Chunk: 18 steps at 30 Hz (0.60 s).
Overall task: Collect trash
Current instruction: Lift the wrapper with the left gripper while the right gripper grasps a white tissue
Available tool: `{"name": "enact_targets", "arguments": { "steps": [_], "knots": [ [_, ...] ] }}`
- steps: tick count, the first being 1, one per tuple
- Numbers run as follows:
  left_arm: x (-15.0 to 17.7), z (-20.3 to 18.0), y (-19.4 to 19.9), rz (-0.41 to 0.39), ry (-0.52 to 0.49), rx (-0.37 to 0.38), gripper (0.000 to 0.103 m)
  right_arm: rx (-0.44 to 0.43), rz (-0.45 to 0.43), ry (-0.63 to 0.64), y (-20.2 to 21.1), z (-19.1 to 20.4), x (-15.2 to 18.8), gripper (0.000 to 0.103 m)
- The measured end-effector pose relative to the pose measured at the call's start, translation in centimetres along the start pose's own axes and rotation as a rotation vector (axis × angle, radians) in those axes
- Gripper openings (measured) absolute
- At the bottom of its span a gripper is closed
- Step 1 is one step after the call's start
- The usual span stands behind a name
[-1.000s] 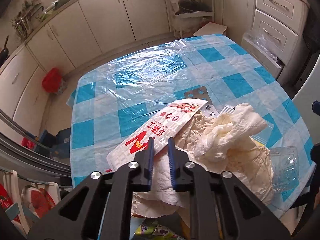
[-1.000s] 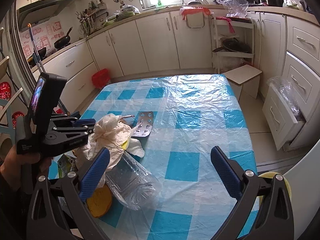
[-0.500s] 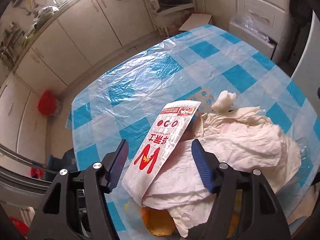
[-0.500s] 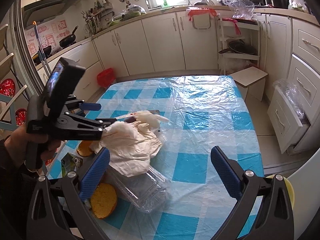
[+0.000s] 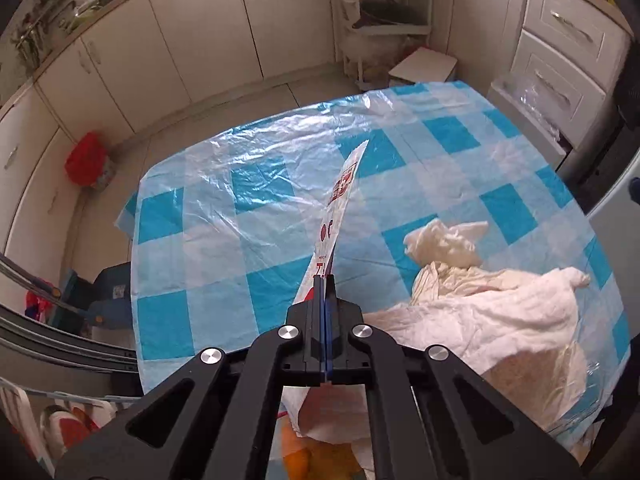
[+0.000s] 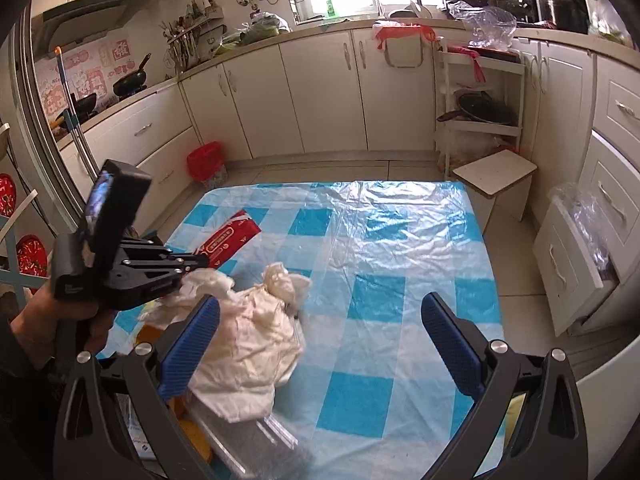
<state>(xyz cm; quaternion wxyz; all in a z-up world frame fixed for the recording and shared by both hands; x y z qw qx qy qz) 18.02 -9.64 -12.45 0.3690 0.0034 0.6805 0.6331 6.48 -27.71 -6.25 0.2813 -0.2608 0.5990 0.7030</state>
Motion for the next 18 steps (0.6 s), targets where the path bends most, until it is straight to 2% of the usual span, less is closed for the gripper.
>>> {"name": "enact_targets", "arguments": {
  "steps": [3, 6, 8, 10, 12, 14, 16, 18],
  "knots": [
    [-0.7, 1.1, 0.7, -0.029, 0.065, 0.026, 0.000, -0.015, 0.096, 0.052, -4.3, 0.9, -0.8, 0.097],
    [-1.2, 2.6, 1.5, -0.052, 0.138, 0.048, 0.000, -0.027, 0.188, 0.104, -8.3, 1.6, -0.2, 0.097],
    [-1.3, 3.6, 1.8, -0.061, 0.185, 0.067, 0.000, -0.035, 0.239, 0.125, -10.3, 2.0, 0.7, 0.092],
    [-1.3, 4.4, 2.1, -0.067, 0.216, 0.078, 0.000, -0.038, 0.295, 0.141, -12.0, 2.1, 1.7, 0.081],
    [-1.2, 4.9, 2.3, -0.073, 0.230, 0.085, 0.000, -0.053, 0.325, 0.144, -13.1, 2.3, 2.4, 0.077],
    [-1.2, 5.0, 2.5, -0.078, 0.229, 0.084, 0.000, -0.084, 0.363, 0.135, -13.7, 2.4, 3.1, 0.063],
    [-1.3, 5.0, 2.7, -0.082, 0.226, 0.081, 0.000, -0.120, 0.367, 0.104, -13.4, 2.5, 3.1, 0.039],
    [-1.3, 4.8, 2.9, -0.088, 0.223, 0.080, 0.000, -0.133, 0.343, 0.080, -12.5, 2.2, 2.7, 0.028]
  ]
}}
Point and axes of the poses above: each gripper's, at about its wrist camera, not at the fingertips, and y roughly against the way its jaws point, z to its left, x to its underside, the point moved 10 cm from there along -y, roughly the way its jaws point, and after that the axes turned 1 degree about z, right-handed, at the moved point
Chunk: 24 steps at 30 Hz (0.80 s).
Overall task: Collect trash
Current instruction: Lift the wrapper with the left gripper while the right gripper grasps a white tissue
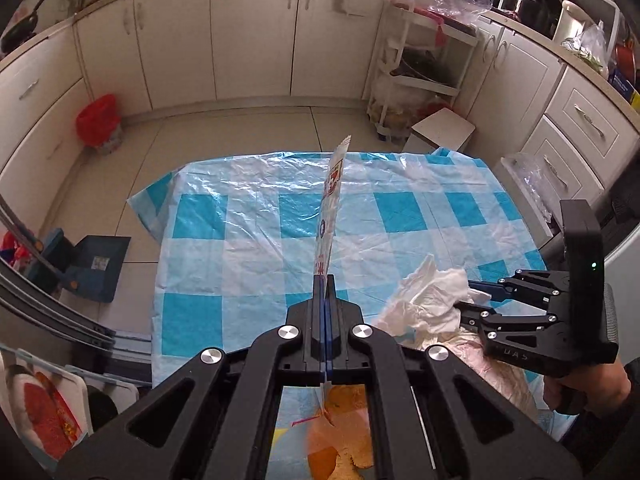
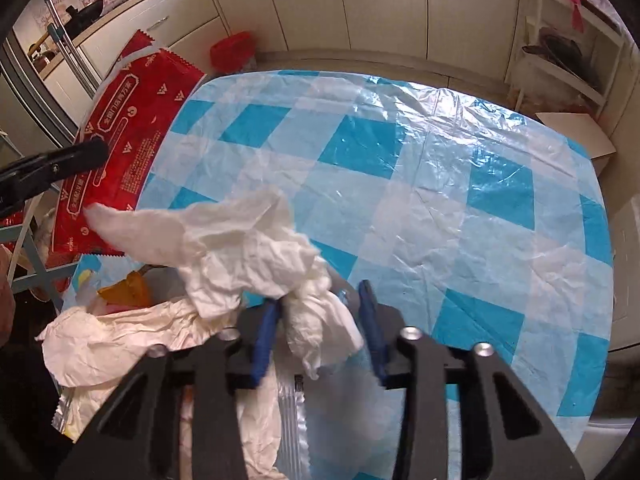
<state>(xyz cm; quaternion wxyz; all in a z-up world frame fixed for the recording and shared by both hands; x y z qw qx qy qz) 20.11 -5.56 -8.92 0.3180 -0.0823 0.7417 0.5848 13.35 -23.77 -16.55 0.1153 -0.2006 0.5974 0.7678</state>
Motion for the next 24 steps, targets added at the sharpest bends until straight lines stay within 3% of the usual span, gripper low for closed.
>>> {"name": "enact_targets", "arguments": {
  "steps": [1, 8, 14, 16, 18, 24],
  "knots": [
    [0.0, 0.0, 0.1, -0.003, 0.001, 0.001, 0.000, -0.005, -0.011, -0.012, 0.6, -0.2, 0.0, 0.022],
    [-0.4, -1.0, 1.5, -0.049, 0.006, 0.028, 0.000, -0.022, -0.126, -0.050, 5.8, -1.1, 0.5, 0.019],
    [-1.1, -1.9, 3.2, -0.125, 0.021, 0.052, 0.000, -0.136, -0.222, -0.093, 9.7, -0.9, 1.2, 0.019],
    [-1.0, -2.1, 3.5, -0.137, 0.033, 0.062, 0.000, -0.165, -0.194, -0.130, 9.3, -1.4, 1.7, 0.026],
    [-0.9, -2.4, 3.7, -0.143, 0.037, 0.068, 0.000, -0.106, -0.120, -0.144, 7.5, -2.4, 3.0, 0.046],
    [-0.1, -3.3, 3.7, -0.137, 0.022, 0.069, 0.000, -0.067, -0.055, -0.185, 4.9, -4.6, 6.3, 0.038]
  ]
}}
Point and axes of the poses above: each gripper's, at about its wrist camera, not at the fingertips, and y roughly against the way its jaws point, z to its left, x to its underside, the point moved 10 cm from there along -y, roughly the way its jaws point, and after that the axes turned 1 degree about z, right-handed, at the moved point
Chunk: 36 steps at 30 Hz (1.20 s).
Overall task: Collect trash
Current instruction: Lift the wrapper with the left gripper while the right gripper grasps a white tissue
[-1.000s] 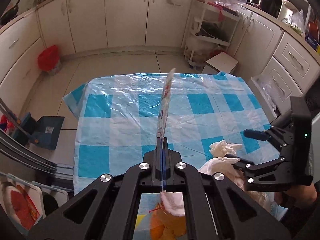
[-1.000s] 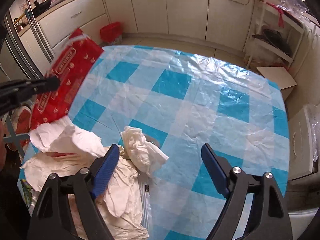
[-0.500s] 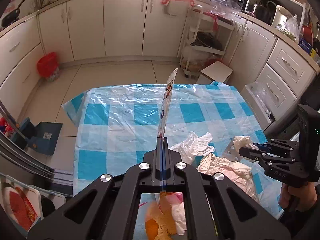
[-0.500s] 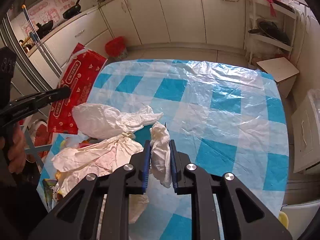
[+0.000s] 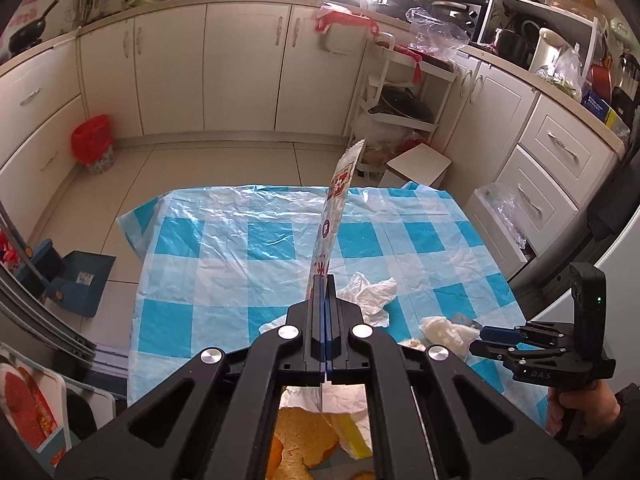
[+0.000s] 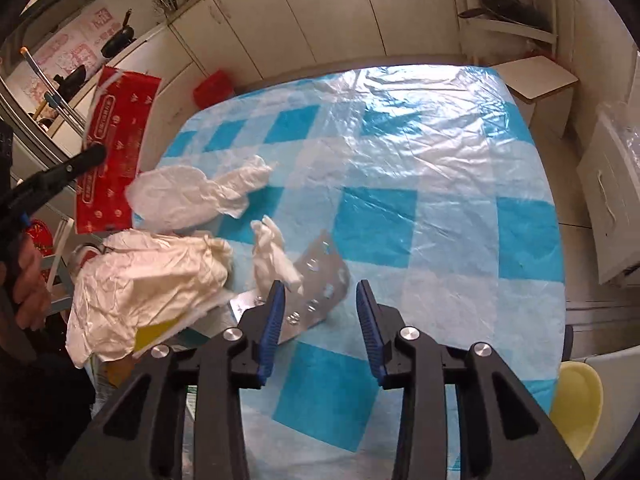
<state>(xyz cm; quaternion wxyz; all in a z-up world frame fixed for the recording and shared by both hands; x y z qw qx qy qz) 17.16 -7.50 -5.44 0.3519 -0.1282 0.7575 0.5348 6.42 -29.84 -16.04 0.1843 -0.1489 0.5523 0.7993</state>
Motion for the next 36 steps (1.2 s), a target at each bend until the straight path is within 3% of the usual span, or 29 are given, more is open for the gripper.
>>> {"name": "enact_targets", "arguments": {
  "steps": [2, 4, 8, 11, 16, 27, 36],
  "knots": [
    [0.0, -0.2, 0.1, -0.003, 0.002, 0.004, 0.000, -0.018, -0.033, 0.026, 0.7, 0.7, -0.2, 0.038],
    [0.0, -0.3, 0.2, -0.006, 0.005, 0.009, 0.000, 0.009, -0.085, 0.067, 1.5, 1.4, -0.6, 0.054],
    [0.3, -0.8, 0.3, -0.007, 0.004, 0.015, 0.000, 0.099, -0.098, 0.157, 0.7, 2.3, -1.3, 0.055],
    [0.4, -1.2, 0.4, -0.008, -0.005, 0.018, 0.000, 0.131, -0.054, 0.190, -1.7, 2.6, -1.4, 0.049],
    [0.3, -1.3, 0.3, -0.010, -0.008, 0.021, 0.000, 0.122, -0.024, 0.155, -2.8, 1.7, -1.6, 0.014],
    [-0.5, -2.0, 2.1, -0.081, -0.019, 0.040, 0.000, 0.043, -0.156, 0.158, 2.8, 3.4, -2.1, 0.011],
    [-0.6, -6.4, 4.8, -0.147, -0.052, 0.159, 0.000, 0.116, -0.225, 0.176, 7.3, 2.1, -1.3, 0.011]
  ]
}}
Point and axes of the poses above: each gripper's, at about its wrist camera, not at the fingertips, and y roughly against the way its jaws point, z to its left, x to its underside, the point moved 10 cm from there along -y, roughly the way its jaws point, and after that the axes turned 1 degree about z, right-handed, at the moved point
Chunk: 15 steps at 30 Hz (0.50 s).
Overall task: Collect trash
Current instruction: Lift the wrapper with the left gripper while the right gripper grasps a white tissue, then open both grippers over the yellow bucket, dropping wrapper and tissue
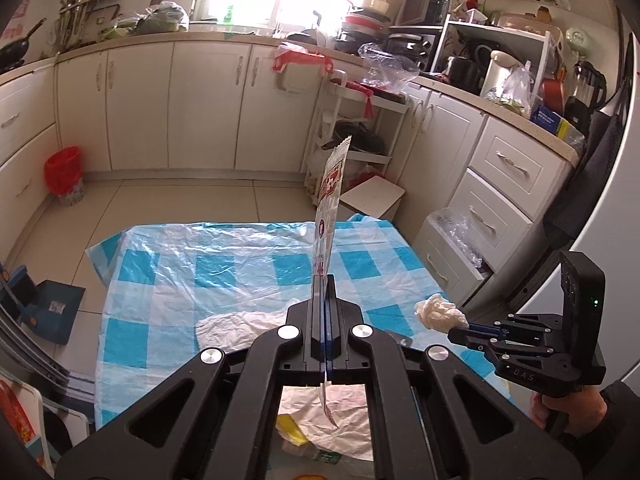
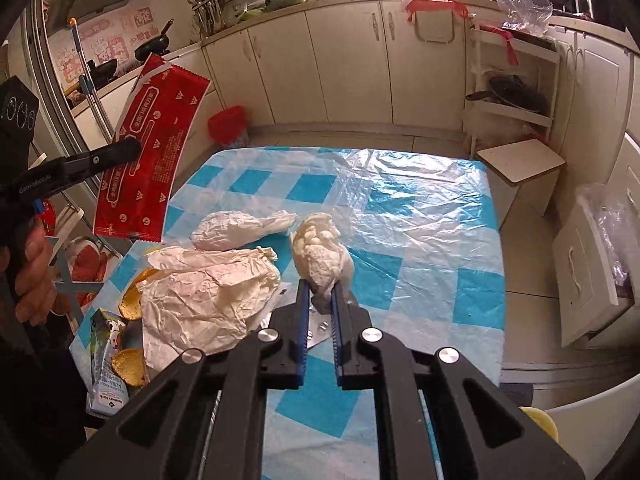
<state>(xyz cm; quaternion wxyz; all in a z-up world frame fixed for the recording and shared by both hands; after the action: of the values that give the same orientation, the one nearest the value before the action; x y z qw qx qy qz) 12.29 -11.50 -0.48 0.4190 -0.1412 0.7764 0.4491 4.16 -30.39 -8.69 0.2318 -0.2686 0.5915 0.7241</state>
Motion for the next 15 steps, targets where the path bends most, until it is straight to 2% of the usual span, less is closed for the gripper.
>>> {"name": "enact_targets", "arguments": {
  "steps": [8, 15],
  "knots": [
    [2.9, -10.3, 0.7, 0.035, -0.009, 0.199, 0.000, 0.172, -0.003, -0.021, 5.1, -5.6, 4.0, 0.011],
    [8.3, -20.7, -2.3, 0.162, 0.018, 0.344, 0.000, 0.338, 0.066, -0.070, 8.5, -12.5, 9.3, 0.011]
  ]
}}
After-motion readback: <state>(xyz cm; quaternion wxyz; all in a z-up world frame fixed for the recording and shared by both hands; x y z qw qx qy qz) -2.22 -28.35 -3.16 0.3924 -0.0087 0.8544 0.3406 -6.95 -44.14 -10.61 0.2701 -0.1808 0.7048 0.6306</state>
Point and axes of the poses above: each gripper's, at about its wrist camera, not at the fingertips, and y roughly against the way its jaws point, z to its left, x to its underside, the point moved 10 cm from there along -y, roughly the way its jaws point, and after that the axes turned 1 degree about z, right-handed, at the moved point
